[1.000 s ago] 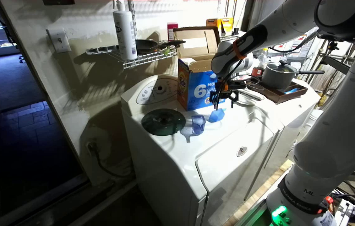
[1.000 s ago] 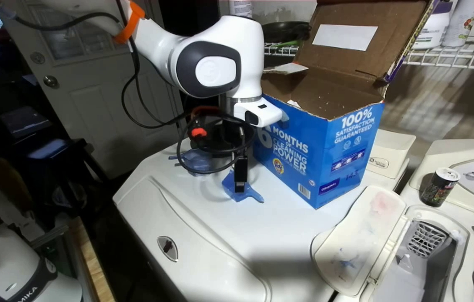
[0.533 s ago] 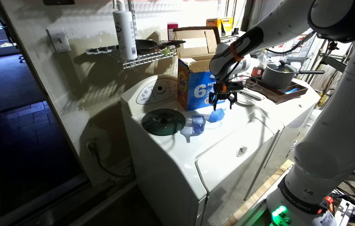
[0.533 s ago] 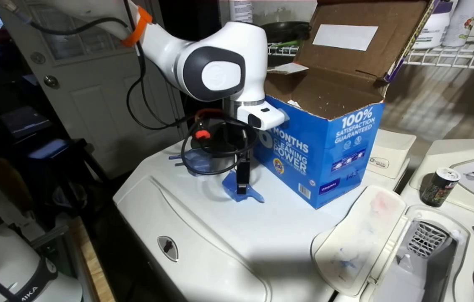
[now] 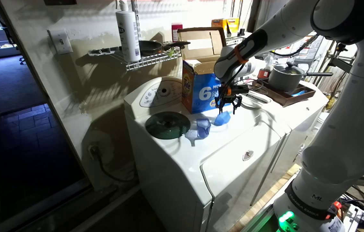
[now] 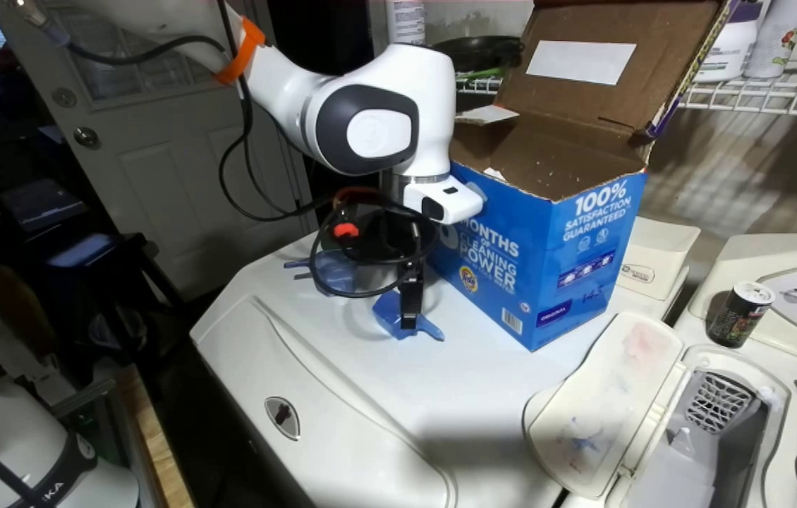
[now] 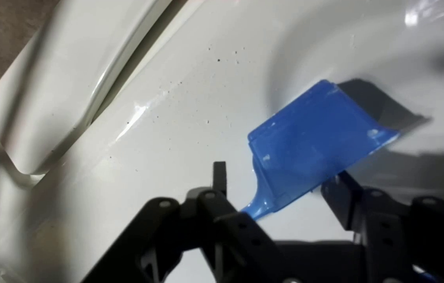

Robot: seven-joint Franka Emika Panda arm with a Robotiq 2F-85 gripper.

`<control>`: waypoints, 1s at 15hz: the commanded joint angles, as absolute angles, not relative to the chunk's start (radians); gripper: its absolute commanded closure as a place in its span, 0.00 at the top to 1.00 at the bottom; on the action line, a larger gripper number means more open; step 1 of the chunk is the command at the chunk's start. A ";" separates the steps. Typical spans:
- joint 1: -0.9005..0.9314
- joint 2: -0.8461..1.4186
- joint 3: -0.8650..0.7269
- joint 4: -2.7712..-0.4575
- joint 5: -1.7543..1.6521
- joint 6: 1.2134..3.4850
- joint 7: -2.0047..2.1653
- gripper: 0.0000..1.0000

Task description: Put the purple and blue cup in an upright position

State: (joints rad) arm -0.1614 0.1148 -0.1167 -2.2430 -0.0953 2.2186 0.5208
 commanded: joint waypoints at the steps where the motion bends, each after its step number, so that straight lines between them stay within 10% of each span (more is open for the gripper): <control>1: -0.136 0.129 -0.136 -2.222 -0.104 2.217 0.551 0.35; 7: -0.128 0.115 -0.134 -2.231 -0.106 2.235 0.552 0.00; 15: -0.107 0.093 -0.128 -2.263 -0.132 2.357 0.514 0.03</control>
State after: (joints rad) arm -0.1305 0.1146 -0.1192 -2.2400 -0.0967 2.3028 0.5231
